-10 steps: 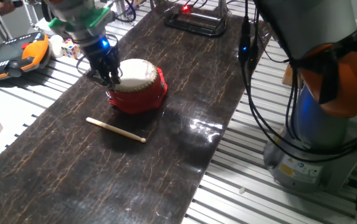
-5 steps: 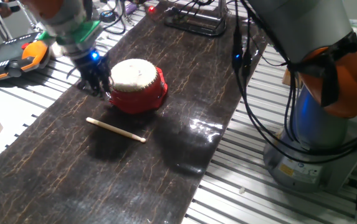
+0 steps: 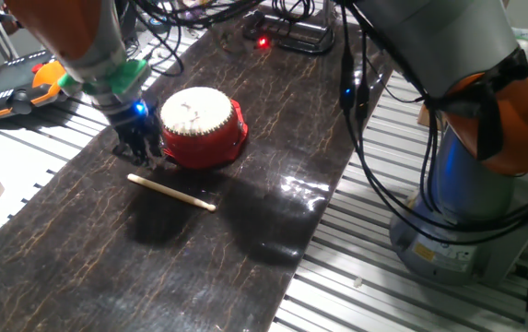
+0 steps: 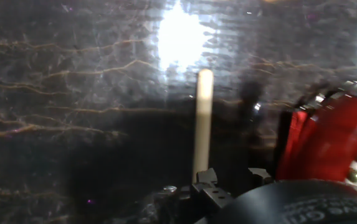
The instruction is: Play the drum
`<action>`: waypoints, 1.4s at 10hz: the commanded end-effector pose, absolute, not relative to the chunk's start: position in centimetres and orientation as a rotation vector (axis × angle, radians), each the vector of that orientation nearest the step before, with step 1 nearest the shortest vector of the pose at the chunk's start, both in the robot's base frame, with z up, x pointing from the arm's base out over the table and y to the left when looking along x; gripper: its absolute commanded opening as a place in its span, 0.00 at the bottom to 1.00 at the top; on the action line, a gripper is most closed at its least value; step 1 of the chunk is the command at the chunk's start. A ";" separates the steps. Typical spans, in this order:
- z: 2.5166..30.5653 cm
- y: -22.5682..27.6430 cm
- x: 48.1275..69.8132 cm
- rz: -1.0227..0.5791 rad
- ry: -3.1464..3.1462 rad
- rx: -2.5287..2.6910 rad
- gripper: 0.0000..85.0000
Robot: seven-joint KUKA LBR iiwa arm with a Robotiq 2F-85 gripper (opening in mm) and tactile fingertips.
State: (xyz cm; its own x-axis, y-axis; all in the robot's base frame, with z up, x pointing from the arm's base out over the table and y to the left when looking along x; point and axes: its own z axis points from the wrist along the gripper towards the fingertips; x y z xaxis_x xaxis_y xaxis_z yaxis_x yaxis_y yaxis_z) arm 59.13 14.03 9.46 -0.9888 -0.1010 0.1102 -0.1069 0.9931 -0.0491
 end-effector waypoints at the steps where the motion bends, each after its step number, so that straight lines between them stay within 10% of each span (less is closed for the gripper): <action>1: 8.7 14.1 59.3 0.066 -3.032 0.160 0.40; 14: 4.7 15.0 60.1 0.084 -3.081 0.150 0.42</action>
State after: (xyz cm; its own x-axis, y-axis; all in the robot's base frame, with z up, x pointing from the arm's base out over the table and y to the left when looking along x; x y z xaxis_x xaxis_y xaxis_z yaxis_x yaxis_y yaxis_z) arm 60.13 15.00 4.72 -0.9937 -0.0956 0.0584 -0.0987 0.9938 -0.0513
